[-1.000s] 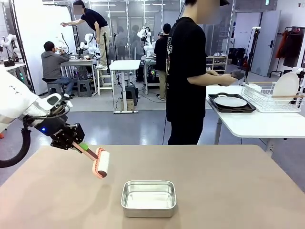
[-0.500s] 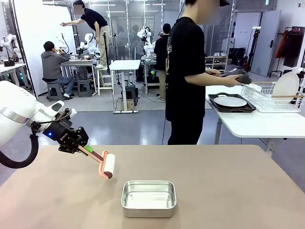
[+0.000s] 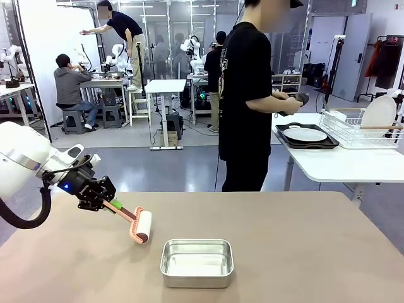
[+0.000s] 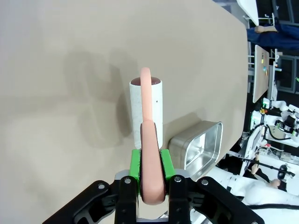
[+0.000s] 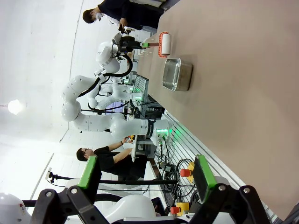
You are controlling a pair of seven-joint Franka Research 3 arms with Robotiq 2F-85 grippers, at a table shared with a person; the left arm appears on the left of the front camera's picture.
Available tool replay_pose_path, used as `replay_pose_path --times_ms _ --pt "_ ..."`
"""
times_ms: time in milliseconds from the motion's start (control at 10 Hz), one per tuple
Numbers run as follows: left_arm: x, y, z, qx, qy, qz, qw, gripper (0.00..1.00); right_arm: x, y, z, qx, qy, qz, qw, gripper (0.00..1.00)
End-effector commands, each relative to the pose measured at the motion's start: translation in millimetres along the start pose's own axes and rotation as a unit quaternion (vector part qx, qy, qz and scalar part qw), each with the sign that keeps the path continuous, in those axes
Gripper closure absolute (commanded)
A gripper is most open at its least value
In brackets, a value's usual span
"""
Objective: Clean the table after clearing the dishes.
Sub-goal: When the right (or left) Handle tray is removed, use the right hand (or left hand) to clean the right (or left) side of the table with the Lint Roller.
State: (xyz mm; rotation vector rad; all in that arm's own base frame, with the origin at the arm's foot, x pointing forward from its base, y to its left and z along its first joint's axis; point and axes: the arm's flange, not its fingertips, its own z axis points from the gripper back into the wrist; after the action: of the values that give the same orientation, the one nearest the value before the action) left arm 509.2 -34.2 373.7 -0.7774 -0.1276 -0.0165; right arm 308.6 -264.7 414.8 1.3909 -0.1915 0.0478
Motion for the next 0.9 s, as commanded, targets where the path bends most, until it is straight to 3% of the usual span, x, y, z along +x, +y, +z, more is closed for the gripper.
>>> replay_pose_path --times_ms 0,200,800 --pt "21.3 -2.7 -0.1 -0.004 0.021 -0.001 1.000 0.79 -0.8 3.7 0.1 -0.001 -0.001 0.001 1.000 0.00" --pt "23.6 9.7 -8.2 0.015 0.055 0.008 0.998 0.79 -0.8 3.7 0.1 -0.001 -0.001 0.001 1.000 0.00" --pt "7.1 51.9 -2.9 0.071 0.043 0.030 0.996 0.79 -0.8 3.7 0.1 -0.001 -0.001 0.001 1.000 0.00"
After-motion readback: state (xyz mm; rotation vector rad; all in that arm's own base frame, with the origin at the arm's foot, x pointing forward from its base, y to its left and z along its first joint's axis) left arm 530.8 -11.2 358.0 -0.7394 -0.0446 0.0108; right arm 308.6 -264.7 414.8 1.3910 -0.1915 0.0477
